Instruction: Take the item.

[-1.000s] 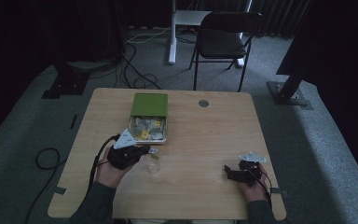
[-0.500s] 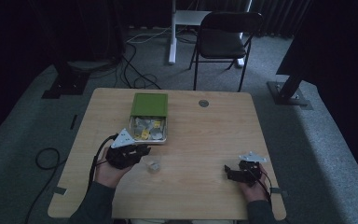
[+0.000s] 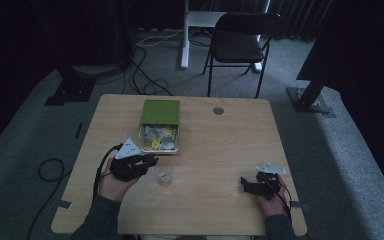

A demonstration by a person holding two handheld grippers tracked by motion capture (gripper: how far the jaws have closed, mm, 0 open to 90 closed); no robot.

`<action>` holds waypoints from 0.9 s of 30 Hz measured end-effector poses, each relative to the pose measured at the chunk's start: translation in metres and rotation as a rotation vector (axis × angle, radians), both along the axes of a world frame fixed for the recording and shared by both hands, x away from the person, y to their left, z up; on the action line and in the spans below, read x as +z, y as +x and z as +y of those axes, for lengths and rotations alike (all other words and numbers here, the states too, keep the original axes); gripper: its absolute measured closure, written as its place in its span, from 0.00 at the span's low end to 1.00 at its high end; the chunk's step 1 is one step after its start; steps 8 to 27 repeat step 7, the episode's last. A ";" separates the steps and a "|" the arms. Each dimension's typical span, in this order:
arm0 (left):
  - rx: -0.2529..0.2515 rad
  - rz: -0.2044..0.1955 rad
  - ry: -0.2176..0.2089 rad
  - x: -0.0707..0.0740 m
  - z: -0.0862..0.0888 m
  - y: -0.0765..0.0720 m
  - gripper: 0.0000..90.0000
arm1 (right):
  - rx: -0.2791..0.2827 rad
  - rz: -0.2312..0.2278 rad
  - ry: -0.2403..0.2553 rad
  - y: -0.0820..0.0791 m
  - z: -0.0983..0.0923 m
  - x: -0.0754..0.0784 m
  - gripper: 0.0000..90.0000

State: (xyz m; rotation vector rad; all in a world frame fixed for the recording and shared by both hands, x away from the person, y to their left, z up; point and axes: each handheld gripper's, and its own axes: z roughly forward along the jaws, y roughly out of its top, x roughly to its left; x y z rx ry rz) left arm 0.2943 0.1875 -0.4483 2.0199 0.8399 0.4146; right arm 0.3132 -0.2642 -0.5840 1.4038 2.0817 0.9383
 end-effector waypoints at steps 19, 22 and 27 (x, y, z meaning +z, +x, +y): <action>0.011 0.001 -0.003 -0.001 0.003 0.000 0.86 | 0.000 0.000 0.000 0.000 0.000 0.000 0.15; 0.011 0.001 -0.003 -0.001 0.003 0.000 0.86 | 0.000 0.000 0.000 0.000 0.000 0.000 0.15; 0.011 0.001 -0.003 -0.001 0.003 0.000 0.86 | 0.000 0.000 0.000 0.000 0.000 0.000 0.15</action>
